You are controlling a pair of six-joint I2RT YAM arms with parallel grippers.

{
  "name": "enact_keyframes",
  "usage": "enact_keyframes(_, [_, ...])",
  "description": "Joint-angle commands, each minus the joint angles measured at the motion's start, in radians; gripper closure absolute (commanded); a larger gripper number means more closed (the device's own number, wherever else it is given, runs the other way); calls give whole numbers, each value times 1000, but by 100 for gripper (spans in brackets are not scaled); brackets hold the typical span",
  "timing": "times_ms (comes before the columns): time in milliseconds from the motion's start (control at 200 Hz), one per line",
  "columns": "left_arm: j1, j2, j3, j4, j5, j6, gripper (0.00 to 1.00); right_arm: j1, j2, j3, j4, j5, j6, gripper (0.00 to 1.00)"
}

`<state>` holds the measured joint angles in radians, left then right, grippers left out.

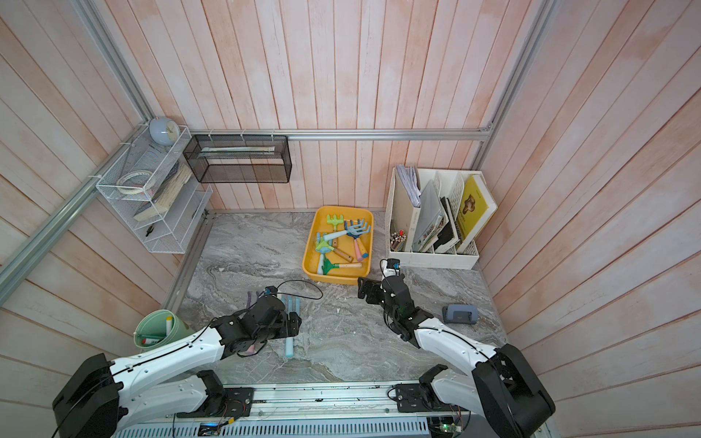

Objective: Take the hand rake out of the storage box
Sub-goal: Place the rake at the center of the board.

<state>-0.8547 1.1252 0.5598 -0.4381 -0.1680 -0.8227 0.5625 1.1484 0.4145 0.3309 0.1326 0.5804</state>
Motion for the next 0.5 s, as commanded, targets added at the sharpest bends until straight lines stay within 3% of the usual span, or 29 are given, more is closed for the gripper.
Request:
enact_keyframes(0, [-65,51,37,-149,-140,-70,0,6,-26,-23,-25,31,13,5])
enact_keyframes(65, [-70,89,38,-150,-144,-85,1,5,-34,-28,-34,32,13,5])
enact_keyframes(215, [-76,155,44,-117,-125,-83,22,6,-54,-37,-37,34,13,5])
enact_keyframes(495, [-78,215,48,-85,-122,-67,37,6,-67,-48,-42,45,15,5])
